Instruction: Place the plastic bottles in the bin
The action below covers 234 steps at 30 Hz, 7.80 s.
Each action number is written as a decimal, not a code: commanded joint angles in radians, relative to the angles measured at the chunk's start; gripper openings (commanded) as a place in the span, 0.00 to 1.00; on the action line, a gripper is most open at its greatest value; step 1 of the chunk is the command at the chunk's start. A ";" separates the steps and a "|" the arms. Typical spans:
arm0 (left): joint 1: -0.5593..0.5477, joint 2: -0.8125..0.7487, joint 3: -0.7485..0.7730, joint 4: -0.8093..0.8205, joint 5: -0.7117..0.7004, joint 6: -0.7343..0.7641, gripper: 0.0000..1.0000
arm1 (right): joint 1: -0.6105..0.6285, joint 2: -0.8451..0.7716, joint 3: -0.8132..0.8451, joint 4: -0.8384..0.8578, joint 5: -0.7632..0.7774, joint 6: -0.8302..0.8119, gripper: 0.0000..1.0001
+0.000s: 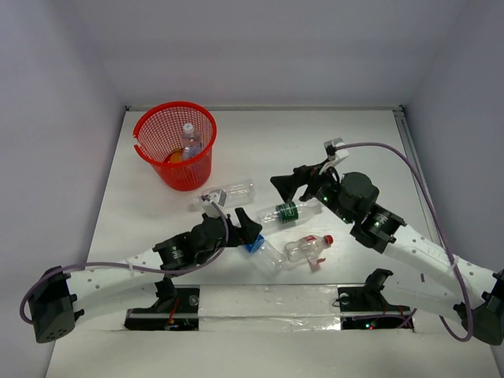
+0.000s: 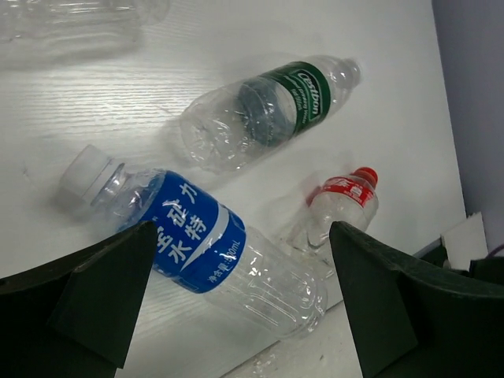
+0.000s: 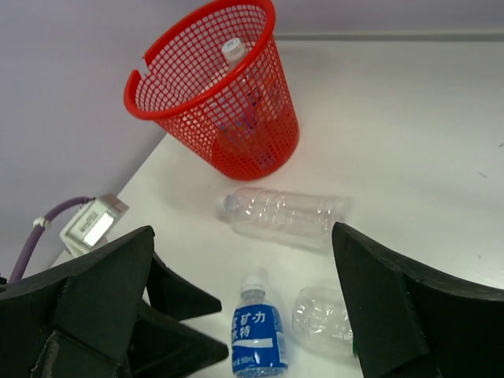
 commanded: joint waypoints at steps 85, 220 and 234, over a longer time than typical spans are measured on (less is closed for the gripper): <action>0.783 0.529 1.033 -0.004 -0.515 0.921 0.39 | 0.004 -0.194 -0.321 0.236 -0.234 0.104 0.91; 0.568 -0.805 0.239 -0.297 0.115 0.453 0.63 | 0.087 1.344 1.661 -0.003 0.142 -0.103 0.69; 0.578 -0.759 0.225 -0.193 0.194 0.445 0.62 | 0.151 1.377 1.609 0.076 0.078 -0.197 1.00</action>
